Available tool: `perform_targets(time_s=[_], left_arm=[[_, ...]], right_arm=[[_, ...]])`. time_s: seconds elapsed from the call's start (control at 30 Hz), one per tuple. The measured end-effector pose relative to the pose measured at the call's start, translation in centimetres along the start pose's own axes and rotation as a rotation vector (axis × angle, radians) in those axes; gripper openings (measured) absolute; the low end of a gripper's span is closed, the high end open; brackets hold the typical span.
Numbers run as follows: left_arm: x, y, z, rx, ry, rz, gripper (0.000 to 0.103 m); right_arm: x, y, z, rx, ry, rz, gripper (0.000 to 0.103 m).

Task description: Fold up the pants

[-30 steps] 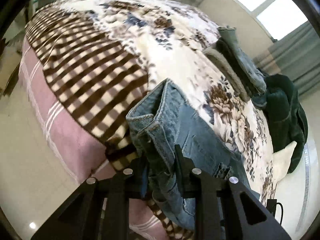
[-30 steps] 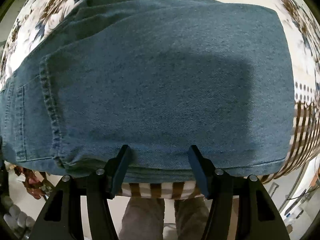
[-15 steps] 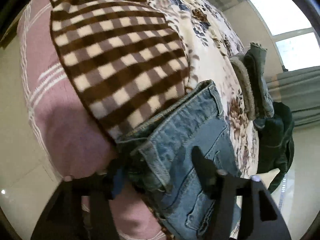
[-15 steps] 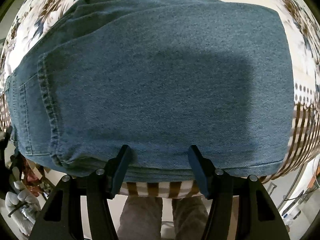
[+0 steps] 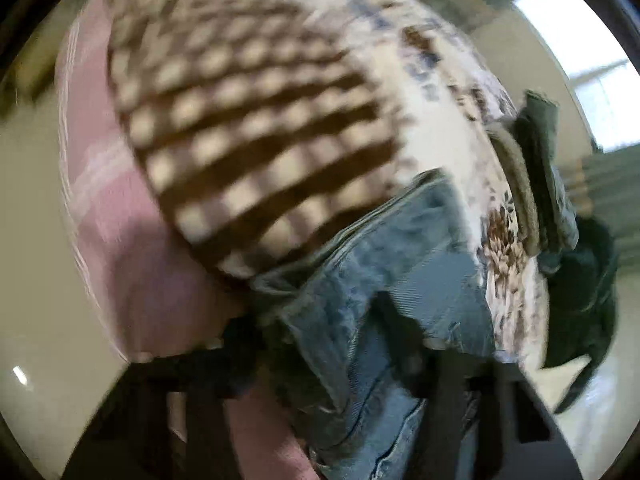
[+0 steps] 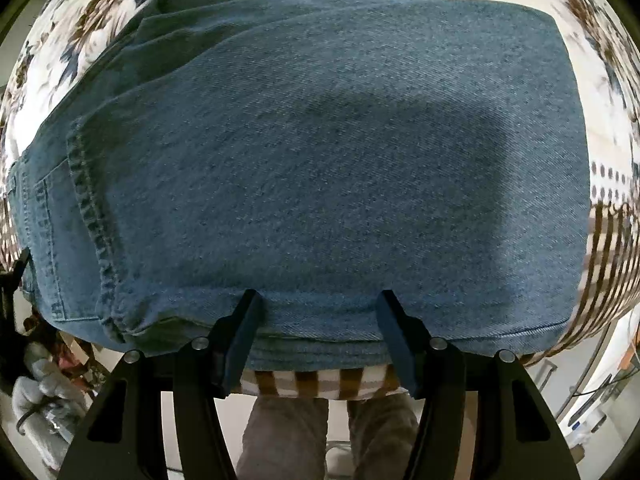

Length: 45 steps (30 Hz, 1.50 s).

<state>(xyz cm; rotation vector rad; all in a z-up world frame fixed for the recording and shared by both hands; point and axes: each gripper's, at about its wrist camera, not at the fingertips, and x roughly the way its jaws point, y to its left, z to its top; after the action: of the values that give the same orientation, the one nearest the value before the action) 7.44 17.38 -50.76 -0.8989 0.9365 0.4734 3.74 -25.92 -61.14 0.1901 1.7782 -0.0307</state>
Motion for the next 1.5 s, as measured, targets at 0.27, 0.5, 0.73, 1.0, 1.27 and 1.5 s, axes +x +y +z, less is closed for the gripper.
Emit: perform_targets(time_s=[0.27, 0.5, 0.73, 1.0, 1.27, 1.5], left_arm=[[-1.6, -1.5, -1.1, 0.084, -0.056, -0.071, 0.035], [0.1, 0.8, -1.4, -0.03, 0.001, -0.061, 0.043], [-4.1, -3.7, -4.3, 0.12, -0.129, -0.025, 0.041], [-3.1, -3.1, -3.5, 0.13, -0.14, 0.055, 0.041], [2.7, 1.0, -0.8, -0.058, -0.012, -0.103, 0.047], [-1.6, -4.7, -1.4, 0.176, -0.158, -0.084, 0.024]], right_arm=[[0.1, 0.4, 0.5, 0.007, 0.017, -0.03, 0.063], [0.3, 0.8, 1.6, -0.01, 0.031, -0.054, 0.064], [0.5, 2.2, 2.1, -0.017, 0.039, -0.084, 0.066], [0.5, 2.6, 3.0, -0.023, 0.047, -0.099, 0.066], [1.4, 2.5, 2.7, -0.018, 0.042, -0.098, 0.067], [0.6, 2.0, 2.7, -0.006, 0.031, -0.065, 0.067]])
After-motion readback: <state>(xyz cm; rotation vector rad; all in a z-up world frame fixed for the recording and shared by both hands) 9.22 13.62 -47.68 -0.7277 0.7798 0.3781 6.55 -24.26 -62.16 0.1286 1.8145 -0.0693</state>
